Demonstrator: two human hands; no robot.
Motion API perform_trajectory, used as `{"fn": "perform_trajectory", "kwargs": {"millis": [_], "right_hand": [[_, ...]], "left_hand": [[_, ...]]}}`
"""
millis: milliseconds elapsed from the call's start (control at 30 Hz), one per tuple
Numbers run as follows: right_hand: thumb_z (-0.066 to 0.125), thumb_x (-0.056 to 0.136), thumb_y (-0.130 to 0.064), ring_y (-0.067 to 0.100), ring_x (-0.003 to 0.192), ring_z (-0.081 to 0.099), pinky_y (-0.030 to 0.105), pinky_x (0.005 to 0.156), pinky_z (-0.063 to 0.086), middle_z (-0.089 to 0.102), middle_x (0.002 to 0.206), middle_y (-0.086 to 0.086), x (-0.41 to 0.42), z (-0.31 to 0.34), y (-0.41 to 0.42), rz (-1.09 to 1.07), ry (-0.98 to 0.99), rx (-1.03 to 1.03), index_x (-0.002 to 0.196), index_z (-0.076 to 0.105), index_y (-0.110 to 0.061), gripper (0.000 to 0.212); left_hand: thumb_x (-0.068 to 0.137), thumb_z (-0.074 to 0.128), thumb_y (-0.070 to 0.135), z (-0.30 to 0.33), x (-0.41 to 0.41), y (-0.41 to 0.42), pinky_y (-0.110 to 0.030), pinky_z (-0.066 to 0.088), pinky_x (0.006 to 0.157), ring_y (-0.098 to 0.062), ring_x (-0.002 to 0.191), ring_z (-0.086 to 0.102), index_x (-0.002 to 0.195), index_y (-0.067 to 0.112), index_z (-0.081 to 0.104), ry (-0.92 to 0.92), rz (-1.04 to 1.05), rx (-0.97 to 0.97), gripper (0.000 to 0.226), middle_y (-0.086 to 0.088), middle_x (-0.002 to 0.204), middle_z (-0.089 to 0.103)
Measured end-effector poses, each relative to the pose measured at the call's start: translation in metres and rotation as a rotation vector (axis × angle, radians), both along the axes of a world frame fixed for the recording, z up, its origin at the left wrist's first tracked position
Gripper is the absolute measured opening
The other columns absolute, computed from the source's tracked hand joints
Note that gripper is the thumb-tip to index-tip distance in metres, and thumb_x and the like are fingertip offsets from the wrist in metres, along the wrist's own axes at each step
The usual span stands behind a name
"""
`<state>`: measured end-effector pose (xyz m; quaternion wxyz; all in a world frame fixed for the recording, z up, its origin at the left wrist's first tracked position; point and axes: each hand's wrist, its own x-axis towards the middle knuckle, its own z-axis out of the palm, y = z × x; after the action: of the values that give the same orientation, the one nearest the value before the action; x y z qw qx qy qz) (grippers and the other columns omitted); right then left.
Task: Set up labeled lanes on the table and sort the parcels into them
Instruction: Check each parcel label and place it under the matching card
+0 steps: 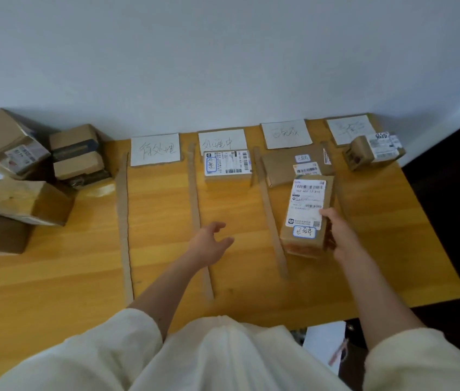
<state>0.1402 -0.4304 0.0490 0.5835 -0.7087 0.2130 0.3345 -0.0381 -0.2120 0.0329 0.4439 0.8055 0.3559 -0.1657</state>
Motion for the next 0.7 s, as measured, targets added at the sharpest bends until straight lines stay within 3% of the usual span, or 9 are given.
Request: {"fn": "perform_trajectory", "kwargs": {"millis": [133,267,467,600,700], "right_hand": [[0.066,0.081,-0.029,0.026,0.091,0.072,0.03,0.06,0.055,0.074,0.106,0.01,0.029,-0.006,-0.02,0.028,0.001,-0.069,0.116,0.067,-0.014,0.038],[0.064,0.085,-0.03,0.021,0.087,0.07,0.028,0.059,0.052,0.074,0.103,0.006,0.044,0.0,-0.024,0.04,-0.003,-0.055,0.112,0.067,-0.013,0.032],[0.06,0.087,-0.036,0.018,0.096,0.065,0.036,0.09,0.05,0.07,0.109,0.003,0.057,0.007,-0.003,-0.01,-0.01,0.119,0.103,0.064,-0.023,0.021],[0.07,0.082,-0.034,0.02,0.105,0.063,0.037,0.094,0.052,0.066,0.116,0.005,0.074,0.012,0.026,-0.09,0.047,0.226,0.132,0.051,-0.019,0.055],[0.072,0.081,-0.039,0.023,0.107,0.058,0.038,0.095,0.051,0.058,0.121,0.009,0.087,0.013,0.05,-0.156,0.091,0.268,0.137,0.04,-0.019,0.067]], "left_hand": [[0.092,0.056,0.047,-0.004,0.008,-0.01,-0.036,0.045,0.097,-0.023,0.129,0.048,0.141,0.023,0.042,0.034,-0.001,0.014,0.057,-0.002,0.143,0.048],[0.093,0.055,0.047,-0.006,0.014,-0.017,-0.038,0.046,0.096,-0.024,0.129,0.048,0.142,0.022,0.042,0.05,-0.004,0.018,0.056,-0.002,0.144,0.047],[0.092,0.057,0.045,-0.003,0.022,-0.021,-0.039,0.045,0.099,-0.023,0.13,0.047,0.14,0.022,0.044,0.044,0.027,0.017,0.055,-0.002,0.142,0.049],[0.093,0.056,0.043,0.001,0.024,-0.018,-0.039,0.044,0.1,-0.023,0.131,0.045,0.141,0.021,0.044,0.042,0.05,0.015,0.054,-0.003,0.143,0.048],[0.094,0.057,0.041,0.004,0.022,-0.015,-0.038,0.042,0.1,-0.023,0.132,0.044,0.141,0.019,0.044,0.039,0.086,-0.003,0.054,-0.004,0.144,0.047]]}}
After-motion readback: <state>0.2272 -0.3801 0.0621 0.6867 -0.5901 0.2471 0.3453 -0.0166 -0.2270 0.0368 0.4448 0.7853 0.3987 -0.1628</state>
